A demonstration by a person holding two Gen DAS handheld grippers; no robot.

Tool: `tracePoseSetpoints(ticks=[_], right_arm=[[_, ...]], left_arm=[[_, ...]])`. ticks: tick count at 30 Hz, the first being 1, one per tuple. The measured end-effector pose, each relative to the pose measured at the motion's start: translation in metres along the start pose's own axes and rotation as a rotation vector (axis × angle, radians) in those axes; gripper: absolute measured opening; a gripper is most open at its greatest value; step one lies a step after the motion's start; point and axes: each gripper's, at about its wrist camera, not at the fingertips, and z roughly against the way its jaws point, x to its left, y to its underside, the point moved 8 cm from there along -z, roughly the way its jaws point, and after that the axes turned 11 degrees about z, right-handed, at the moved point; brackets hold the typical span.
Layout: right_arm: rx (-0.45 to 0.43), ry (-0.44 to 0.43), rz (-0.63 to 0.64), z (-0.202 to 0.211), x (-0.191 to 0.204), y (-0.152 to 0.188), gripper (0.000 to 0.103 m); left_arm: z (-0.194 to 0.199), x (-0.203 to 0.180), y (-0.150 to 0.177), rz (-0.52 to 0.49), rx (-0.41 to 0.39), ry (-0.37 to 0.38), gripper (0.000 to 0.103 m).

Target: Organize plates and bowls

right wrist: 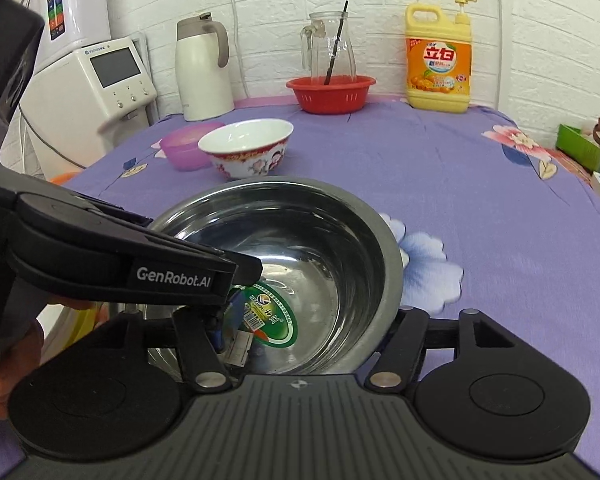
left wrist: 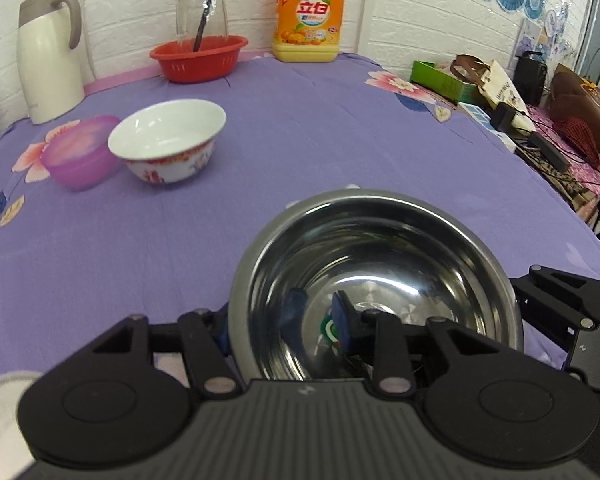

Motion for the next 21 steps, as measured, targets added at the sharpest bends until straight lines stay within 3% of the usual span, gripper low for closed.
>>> tracePoseSetpoints(ticks=[4, 8, 11, 12, 14, 21], right_arm=[[0.009, 0.017, -0.015, 0.017, 0.006, 0.015, 0.103], [0.026, 0.005, -0.044, 0.019, 0.006, 0.026, 0.103], [0.034, -0.011, -0.028, 0.016, 0.01, 0.029, 0.103], [0.035, -0.014, -0.026, 0.016, 0.011, 0.029, 0.103], [0.029, -0.029, -0.049, 0.018, 0.008, 0.028, 0.103], [-0.075, 0.051, -0.147, 0.044, -0.036, 0.009, 0.103]], left_arm=[[0.009, -0.01, 0.018, -0.012, 0.011, 0.035, 0.03], [0.004, -0.01, 0.028, -0.013, 0.024, 0.014, 0.033], [0.002, -0.004, 0.027, -0.004, 0.01, -0.014, 0.043], [0.003, -0.003, 0.025, 0.006, 0.009, -0.013, 0.056], [0.01, 0.003, 0.018, 0.048, -0.009, 0.0, 0.071], [0.037, 0.028, -0.02, 0.113, -0.102, -0.02, 0.075]])
